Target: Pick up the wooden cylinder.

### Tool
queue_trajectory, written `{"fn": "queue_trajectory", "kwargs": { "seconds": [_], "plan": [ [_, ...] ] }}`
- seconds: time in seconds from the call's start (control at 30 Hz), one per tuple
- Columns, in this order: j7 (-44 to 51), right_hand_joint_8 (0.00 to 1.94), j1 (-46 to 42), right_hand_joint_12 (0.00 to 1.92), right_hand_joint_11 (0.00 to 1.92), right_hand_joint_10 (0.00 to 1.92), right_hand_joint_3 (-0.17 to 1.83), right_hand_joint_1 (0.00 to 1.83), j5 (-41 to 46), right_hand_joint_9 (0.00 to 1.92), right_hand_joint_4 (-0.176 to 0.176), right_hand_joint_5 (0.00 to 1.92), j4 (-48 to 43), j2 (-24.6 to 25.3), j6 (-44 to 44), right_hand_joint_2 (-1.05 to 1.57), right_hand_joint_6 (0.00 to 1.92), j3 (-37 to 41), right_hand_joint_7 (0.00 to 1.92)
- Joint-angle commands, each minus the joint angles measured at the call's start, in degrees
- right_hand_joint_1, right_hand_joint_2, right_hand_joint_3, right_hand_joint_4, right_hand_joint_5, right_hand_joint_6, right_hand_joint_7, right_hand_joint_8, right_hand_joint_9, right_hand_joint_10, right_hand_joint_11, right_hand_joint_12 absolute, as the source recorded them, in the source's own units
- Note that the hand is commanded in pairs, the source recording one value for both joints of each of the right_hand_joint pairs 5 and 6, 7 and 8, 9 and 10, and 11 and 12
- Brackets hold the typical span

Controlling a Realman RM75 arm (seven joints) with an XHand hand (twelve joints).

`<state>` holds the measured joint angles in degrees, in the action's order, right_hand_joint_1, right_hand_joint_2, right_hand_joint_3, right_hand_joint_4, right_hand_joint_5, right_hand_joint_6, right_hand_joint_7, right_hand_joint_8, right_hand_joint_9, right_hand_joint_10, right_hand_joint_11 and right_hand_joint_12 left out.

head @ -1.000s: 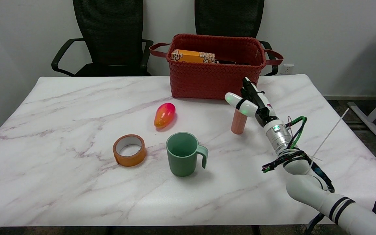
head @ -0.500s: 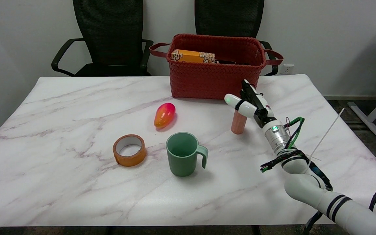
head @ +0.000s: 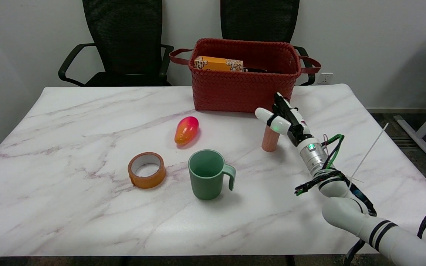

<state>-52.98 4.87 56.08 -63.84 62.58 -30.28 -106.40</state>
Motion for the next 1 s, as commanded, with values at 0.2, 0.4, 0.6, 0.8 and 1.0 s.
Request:
{"fn": "queue_trajectory", "kwargs": {
  "seconds": [0.2, 0.4, 0.6, 0.8, 1.0],
  "plan": [
    [-2.27, 0.0, 0.21, 0.11, 0.11, 0.09, 0.3, 0.68, 0.0, 0.09, 0.0, 0.0, 0.66, 0.51, -0.61, 0.79, 0.0, -1.48, 0.0],
    [-3.22, 0.0, 0.44, 0.11, 0.11, 0.09, 0.31, 0.66, -0.01, 0.09, 0.0, 0.0, 0.7, 0.9, -0.6, 0.81, 0.0, -1.92, 0.0],
    [-5.2, 0.0, 0.04, 0.1, 0.1, 0.09, 0.32, 0.64, 0.05, 0.09, 0.0, 0.0, 0.65, 1.08, -0.94, 0.83, 0.0, -2.32, 0.0],
    [-5.06, 0.0, 0.03, 0.1, 0.1, 0.08, 0.33, 0.63, 0.0, 0.08, 0.0, 0.0, 1.94, 1.46, -1.33, 0.86, 0.0, -2.35, 0.0],
    [-5.06, 0.0, 0.03, 0.1, 0.1, 0.08, 0.32, 0.62, 0.0, 0.08, 0.0, 0.0, 2.09, 1.7, -1.65, 0.86, 0.0, -2.44, 0.0]
  ]
}}
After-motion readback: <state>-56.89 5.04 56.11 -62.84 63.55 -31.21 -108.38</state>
